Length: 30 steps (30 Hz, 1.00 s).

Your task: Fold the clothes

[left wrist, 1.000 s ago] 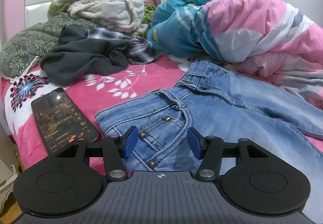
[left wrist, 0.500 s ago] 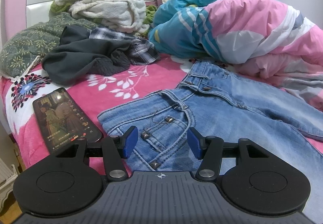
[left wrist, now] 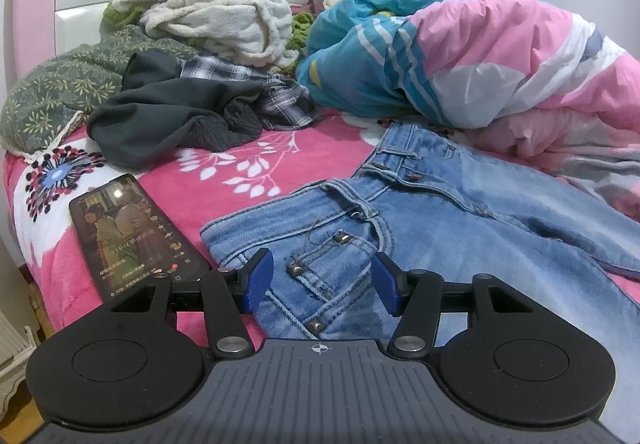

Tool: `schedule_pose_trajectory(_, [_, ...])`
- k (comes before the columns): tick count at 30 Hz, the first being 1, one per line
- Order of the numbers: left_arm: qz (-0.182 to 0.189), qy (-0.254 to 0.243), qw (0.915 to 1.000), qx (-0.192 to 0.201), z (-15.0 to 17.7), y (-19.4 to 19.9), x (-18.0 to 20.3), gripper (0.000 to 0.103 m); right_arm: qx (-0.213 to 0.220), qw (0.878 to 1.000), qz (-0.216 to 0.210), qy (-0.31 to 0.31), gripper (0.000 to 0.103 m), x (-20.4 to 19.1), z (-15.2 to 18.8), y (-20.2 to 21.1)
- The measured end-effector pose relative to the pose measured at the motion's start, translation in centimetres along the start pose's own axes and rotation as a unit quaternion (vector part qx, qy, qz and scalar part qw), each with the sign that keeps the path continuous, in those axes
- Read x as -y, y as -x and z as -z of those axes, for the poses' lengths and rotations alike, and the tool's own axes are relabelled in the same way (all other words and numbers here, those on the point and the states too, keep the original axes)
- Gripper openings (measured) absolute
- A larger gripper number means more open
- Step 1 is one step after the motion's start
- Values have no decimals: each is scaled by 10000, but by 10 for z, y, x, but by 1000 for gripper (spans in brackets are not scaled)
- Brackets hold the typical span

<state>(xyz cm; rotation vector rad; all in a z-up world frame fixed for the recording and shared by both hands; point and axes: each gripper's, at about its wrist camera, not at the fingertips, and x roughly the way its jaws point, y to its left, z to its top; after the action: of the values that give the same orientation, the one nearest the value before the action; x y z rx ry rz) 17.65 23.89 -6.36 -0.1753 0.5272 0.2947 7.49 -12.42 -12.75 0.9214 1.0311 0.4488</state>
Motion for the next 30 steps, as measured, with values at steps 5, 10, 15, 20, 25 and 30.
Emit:
schedule_pose_trajectory(5, [-34, -9, 10000, 8, 0, -1, 2, 56, -909, 9759, -438, 1936, 44, -56, -3, -1])
schedule_pose_trajectory(10, [-67, -29, 10000, 17, 0, -2, 3, 56, 335, 8924, 243, 4494, 48, -107, -32, -10])
schedule_pose_trajectory(15, [-124, -40, 9999, 1, -1, -5, 5, 56, 521, 7645, 717, 6385, 56, -110, -45, -78])
schedule_pose_trajectory(20, [-153, -97, 9998, -10, -2, -8, 8, 56, 172, 7177, 725, 6923, 87, -99, -60, -134])
schedule_pose_trajectory(25, [-157, -150, 9998, -22, 0, -8, 10, 57, 463, 7166, 975, 6891, 103, -90, -59, -131])
schedule_pose_trajectory(30, [-191, -215, 9996, -29, 2, -9, 12, 57, 474, 7135, 967, 6923, 103, -89, -58, -132])
